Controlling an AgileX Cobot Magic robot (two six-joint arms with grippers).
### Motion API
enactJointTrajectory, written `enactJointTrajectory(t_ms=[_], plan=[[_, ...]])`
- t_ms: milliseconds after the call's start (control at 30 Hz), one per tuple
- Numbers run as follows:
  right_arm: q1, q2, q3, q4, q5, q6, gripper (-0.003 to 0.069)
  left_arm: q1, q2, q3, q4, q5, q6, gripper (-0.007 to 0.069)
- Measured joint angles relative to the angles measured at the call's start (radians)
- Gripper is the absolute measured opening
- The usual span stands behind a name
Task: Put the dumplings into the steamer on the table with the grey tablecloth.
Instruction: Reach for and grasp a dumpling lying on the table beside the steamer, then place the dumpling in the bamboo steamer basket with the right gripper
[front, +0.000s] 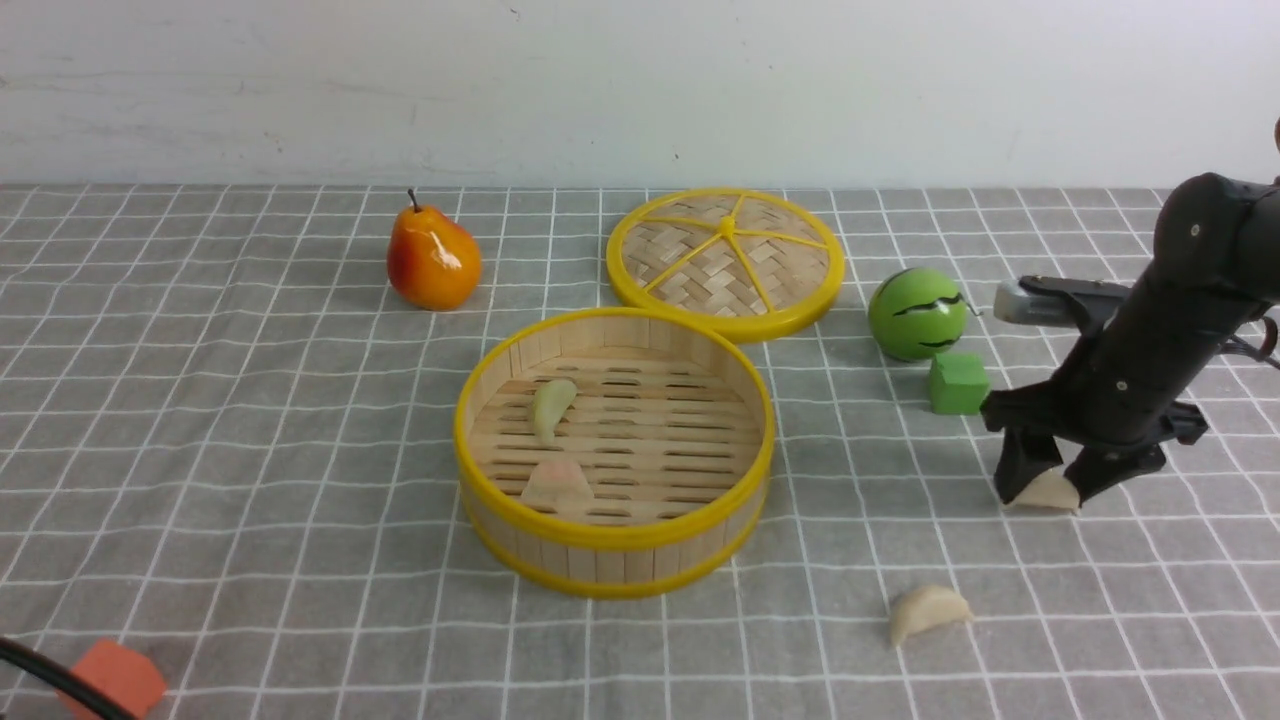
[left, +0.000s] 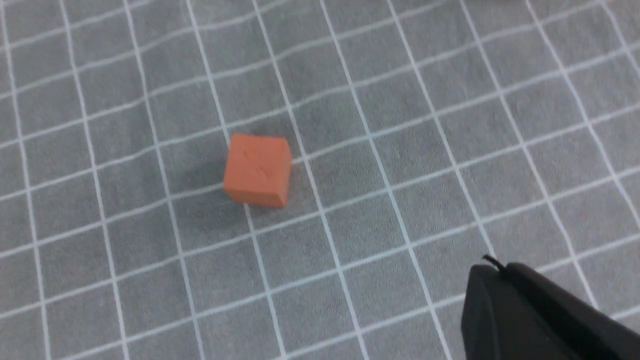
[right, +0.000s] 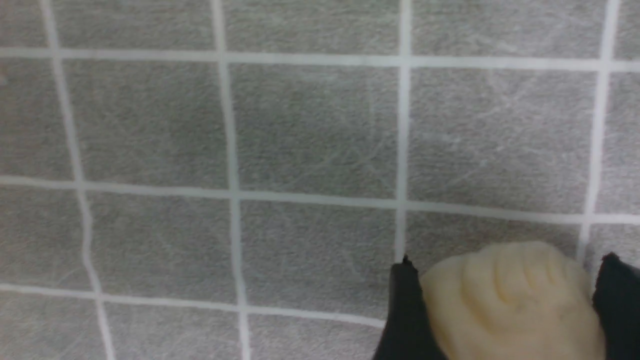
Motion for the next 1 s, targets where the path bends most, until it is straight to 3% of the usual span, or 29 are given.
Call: enactJointTrajectory(t_ms=[333,467,633,833,1000], plan=[[0.038,-0.066,-0.019,0.147,0.055,-0.139,0.0441,0.0,-0.01,0.012,0.007,-0.129,-0.043,-0.0014],[0.131,-0.098,-0.126,0.15,0.077,-0.152,0.0441,0.0,-0.01,0.052,0.007,-0.238,-0.049,-0.0014],[0.324,-0.081,-0.287,0.15,0.033,-0.164,0.0441,0.0,-0.01,0.09,0.007,-0.325,-0.068,-0.0014],[0.488,0.059,-0.374,0.036,-0.198,-0.194,0.0441,0.0,-0.01,0.092,0.006,-0.335,-0.071,-0.0014],[0.523,0.182,-0.381,-0.077,-0.263,-0.193,0.0441,0.0,-0.01,0.093,-0.001,-0.339,-0.072,-0.0014]])
